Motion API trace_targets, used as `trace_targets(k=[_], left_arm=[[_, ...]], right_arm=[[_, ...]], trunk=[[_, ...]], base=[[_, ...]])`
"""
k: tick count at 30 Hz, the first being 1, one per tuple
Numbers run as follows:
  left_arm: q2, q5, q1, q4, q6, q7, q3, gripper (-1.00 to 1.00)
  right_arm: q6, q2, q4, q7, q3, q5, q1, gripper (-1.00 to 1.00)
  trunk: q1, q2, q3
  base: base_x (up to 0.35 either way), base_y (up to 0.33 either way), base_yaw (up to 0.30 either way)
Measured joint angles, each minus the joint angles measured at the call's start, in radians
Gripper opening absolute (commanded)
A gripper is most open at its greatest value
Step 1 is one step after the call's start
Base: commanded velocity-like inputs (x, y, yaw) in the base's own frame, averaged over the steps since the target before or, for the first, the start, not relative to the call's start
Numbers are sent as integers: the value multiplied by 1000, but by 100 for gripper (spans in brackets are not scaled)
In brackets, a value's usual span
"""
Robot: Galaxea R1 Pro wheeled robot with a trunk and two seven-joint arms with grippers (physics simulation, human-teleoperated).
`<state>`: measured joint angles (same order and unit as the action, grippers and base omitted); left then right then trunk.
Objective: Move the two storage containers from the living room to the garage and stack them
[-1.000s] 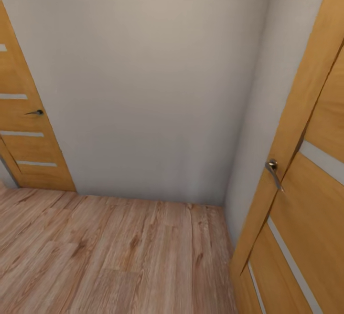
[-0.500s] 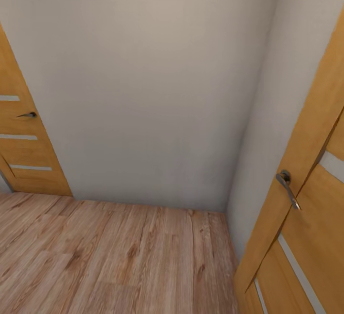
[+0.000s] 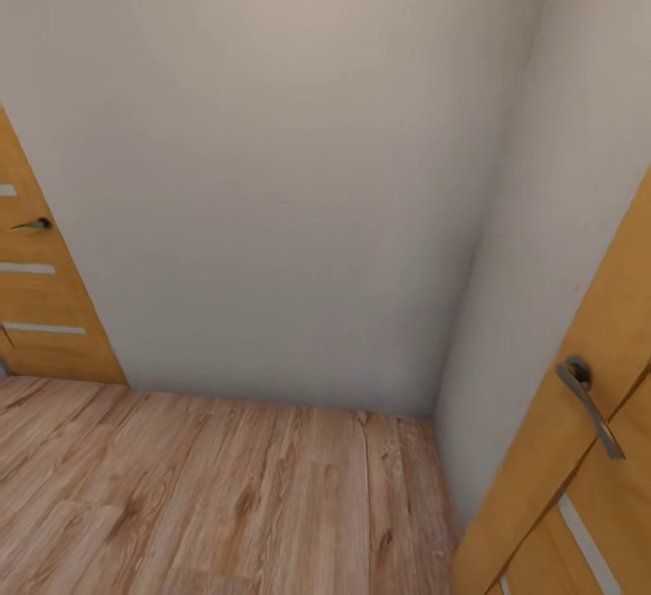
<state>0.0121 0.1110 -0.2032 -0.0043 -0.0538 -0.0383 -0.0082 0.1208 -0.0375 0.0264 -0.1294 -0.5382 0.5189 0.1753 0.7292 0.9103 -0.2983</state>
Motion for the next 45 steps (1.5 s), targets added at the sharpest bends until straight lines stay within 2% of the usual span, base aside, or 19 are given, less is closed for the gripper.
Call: trace_targets(k=[7, 28, 45], left_arm=[[0, 1, 0, 0, 0, 1, 0, 100], [0, 1, 0, 0, 0, 1, 0, 100], [-2, 0, 0, 0, 0, 0, -1, 100]], right_arm=[[0, 0, 0, 0, 0, 0, 0, 100], [0, 1, 0, 0, 0, 0, 0, 100], [0, 1, 0, 0, 0, 0, 0, 100]], trunk=[[1, 0, 0], [0, 0, 0], [0, 0, 0]], base=[[80, 0, 99], [6, 0, 265], [292, 0, 29]])
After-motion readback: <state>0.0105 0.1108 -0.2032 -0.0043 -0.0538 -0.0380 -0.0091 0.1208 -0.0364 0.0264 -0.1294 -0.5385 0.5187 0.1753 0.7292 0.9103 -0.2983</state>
